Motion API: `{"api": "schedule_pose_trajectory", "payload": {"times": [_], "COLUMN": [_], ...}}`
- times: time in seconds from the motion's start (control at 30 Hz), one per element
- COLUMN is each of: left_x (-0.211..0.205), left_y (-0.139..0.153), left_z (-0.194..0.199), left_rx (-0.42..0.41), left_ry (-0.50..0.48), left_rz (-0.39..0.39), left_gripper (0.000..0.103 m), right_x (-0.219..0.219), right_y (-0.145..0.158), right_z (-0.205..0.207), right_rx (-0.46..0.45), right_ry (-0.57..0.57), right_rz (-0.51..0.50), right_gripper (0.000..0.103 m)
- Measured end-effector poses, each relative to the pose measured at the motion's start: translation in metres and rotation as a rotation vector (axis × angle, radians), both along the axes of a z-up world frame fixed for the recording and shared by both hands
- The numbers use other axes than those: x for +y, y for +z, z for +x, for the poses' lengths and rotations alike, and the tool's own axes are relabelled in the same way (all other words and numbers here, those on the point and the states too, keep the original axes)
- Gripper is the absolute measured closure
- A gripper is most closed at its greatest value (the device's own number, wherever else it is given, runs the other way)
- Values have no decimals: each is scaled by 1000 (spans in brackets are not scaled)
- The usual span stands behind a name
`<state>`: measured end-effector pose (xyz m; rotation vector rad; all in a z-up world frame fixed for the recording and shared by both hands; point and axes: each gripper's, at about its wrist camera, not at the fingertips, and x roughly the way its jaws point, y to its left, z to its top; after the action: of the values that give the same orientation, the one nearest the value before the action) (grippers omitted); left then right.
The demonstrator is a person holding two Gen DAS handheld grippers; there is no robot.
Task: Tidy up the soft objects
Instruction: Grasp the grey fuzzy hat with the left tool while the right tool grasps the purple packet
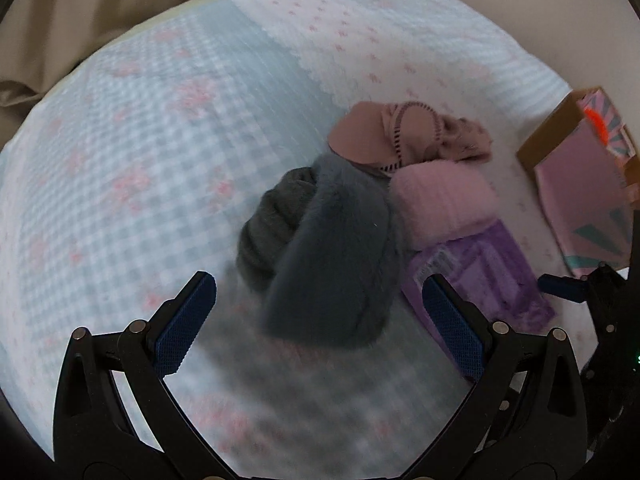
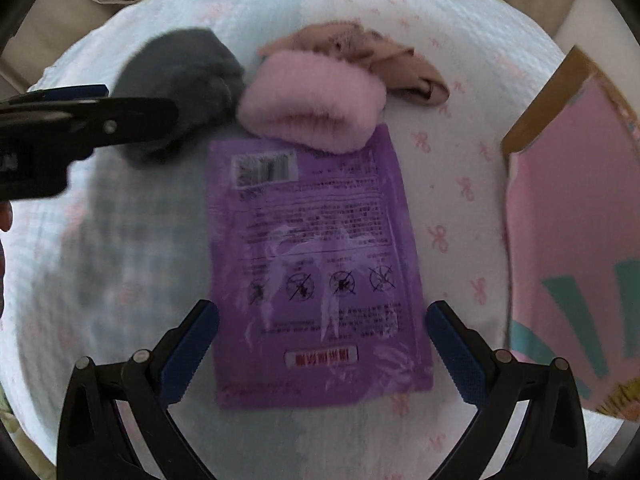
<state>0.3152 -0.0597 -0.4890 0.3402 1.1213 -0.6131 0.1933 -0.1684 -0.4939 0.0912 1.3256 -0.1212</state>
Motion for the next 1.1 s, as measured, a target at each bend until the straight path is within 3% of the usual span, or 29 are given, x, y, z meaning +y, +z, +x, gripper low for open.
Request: {"api": "schedule_pose_trajectory", "payload": {"times": [0.1,0.2,0.4,0.77,0.83,0.9,1.1], "left_x": [-9,-14,-18,-7,-5,-1,14], "left_y": [-14,-25,-30,-22,-20,-18,-11], "left_z": [9,18,19,8,6,4,-6], "left_rx": [3,18,0,2,5,13,26], "left_ry": [-7,9,-17,4,11,24,60], "left_rz": [14,39,50,22,18,13,12], "left_gripper": [4,19,34,48,51,51,52], "right_x": [-5,-6,-4,12,17,21,13], "right_y": [-8,-10,-10,-2,3,6,6], "right_z": [6,12,13,-1,-4,-4,-7], "right_rx": [-5,-11,-28,-82,-100,-101,-103], "right_ry": [-3,13,25,49,67,86,38], "right_rz": [22,16,2,-3,10,19,90], "right_gripper": [0,0,3,36,59,71,80]}}
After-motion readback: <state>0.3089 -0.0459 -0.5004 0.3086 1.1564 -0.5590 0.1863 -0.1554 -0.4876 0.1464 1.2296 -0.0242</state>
